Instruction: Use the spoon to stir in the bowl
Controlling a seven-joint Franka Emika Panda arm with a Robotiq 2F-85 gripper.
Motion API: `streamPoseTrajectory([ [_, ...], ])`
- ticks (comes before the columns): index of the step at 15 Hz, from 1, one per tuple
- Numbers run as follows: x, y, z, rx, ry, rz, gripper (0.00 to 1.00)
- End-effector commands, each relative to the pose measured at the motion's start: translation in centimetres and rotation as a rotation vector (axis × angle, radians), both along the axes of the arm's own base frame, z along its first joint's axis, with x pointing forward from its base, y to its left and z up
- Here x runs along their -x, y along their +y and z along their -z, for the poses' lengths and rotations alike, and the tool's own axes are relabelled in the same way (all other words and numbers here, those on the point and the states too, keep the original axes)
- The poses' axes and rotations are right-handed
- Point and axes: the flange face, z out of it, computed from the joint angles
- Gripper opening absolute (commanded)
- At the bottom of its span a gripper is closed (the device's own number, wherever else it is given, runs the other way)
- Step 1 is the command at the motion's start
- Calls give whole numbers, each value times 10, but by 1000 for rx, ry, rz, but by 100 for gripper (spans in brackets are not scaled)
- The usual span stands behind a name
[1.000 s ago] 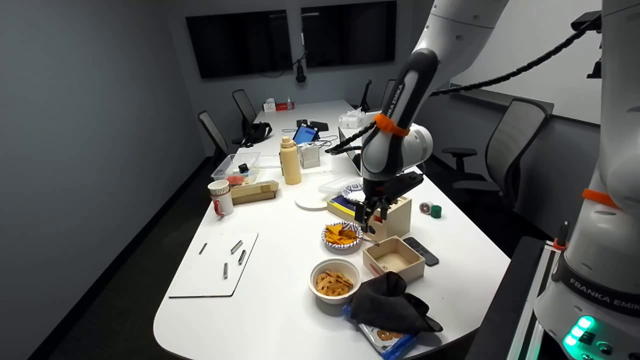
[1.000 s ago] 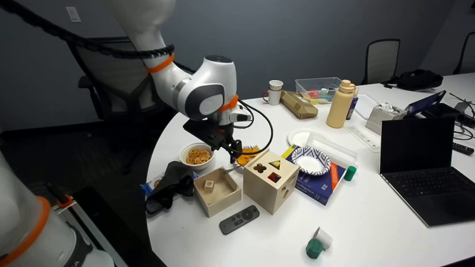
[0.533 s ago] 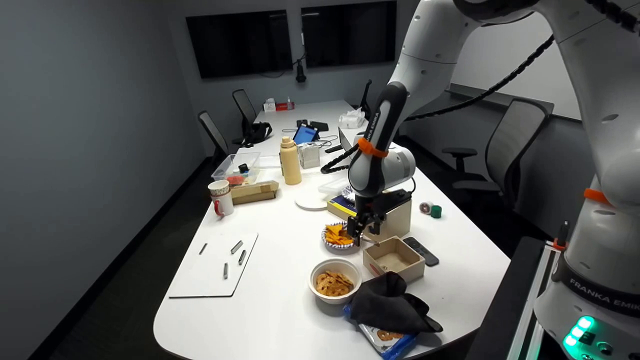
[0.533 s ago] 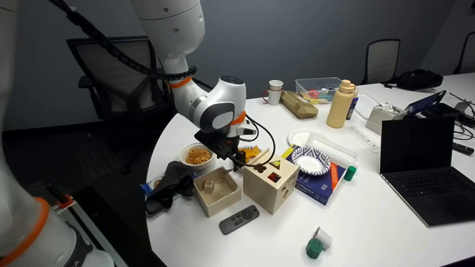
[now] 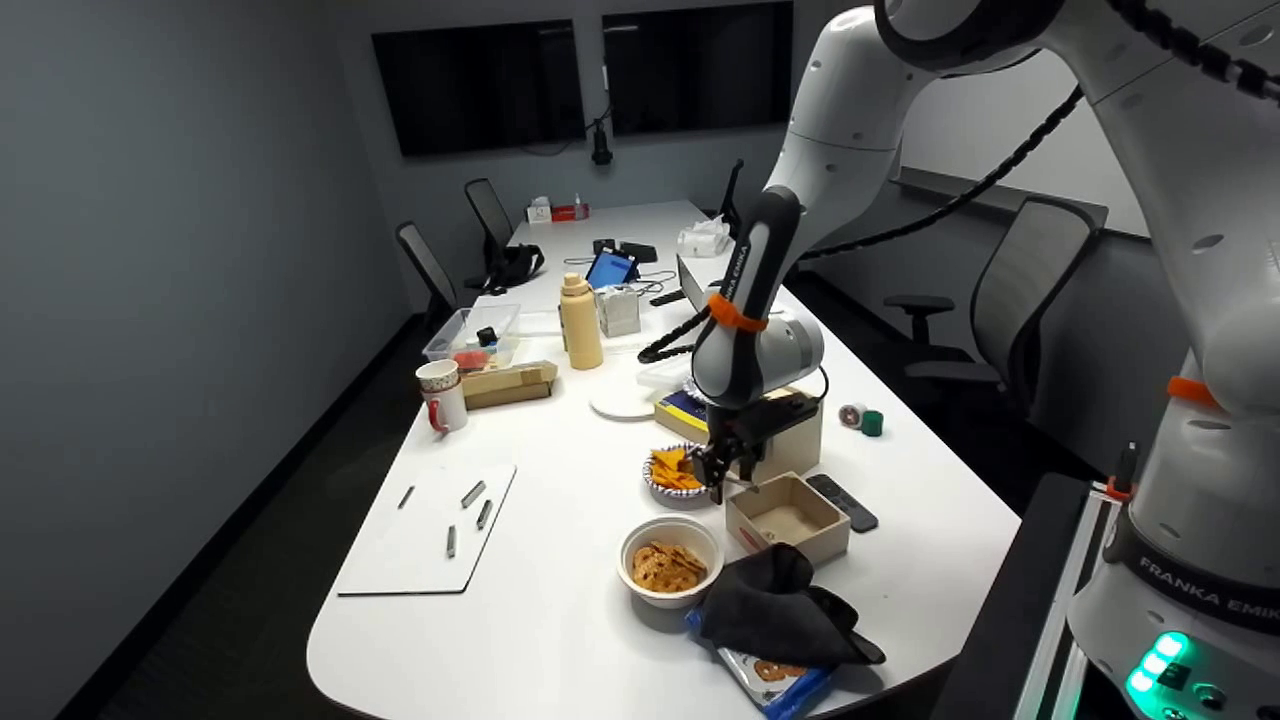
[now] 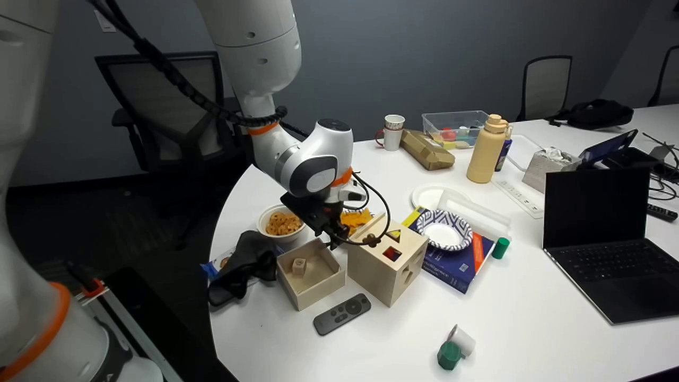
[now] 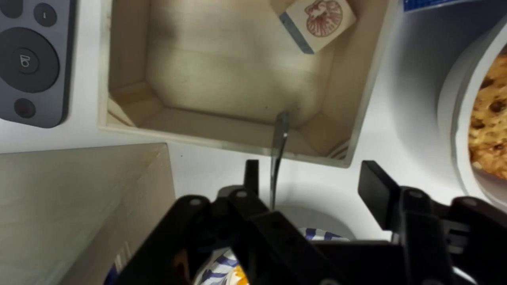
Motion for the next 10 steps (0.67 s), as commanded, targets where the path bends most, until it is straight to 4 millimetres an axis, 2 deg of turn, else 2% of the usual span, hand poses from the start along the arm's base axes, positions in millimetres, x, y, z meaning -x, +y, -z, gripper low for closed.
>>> streamPoseTrajectory([
  [1,-2,5,1,0,-18,37,34],
  [6,-3,7,0,3,-19,52,0],
  [10,-6,7,-4,8,-25,62,1],
])
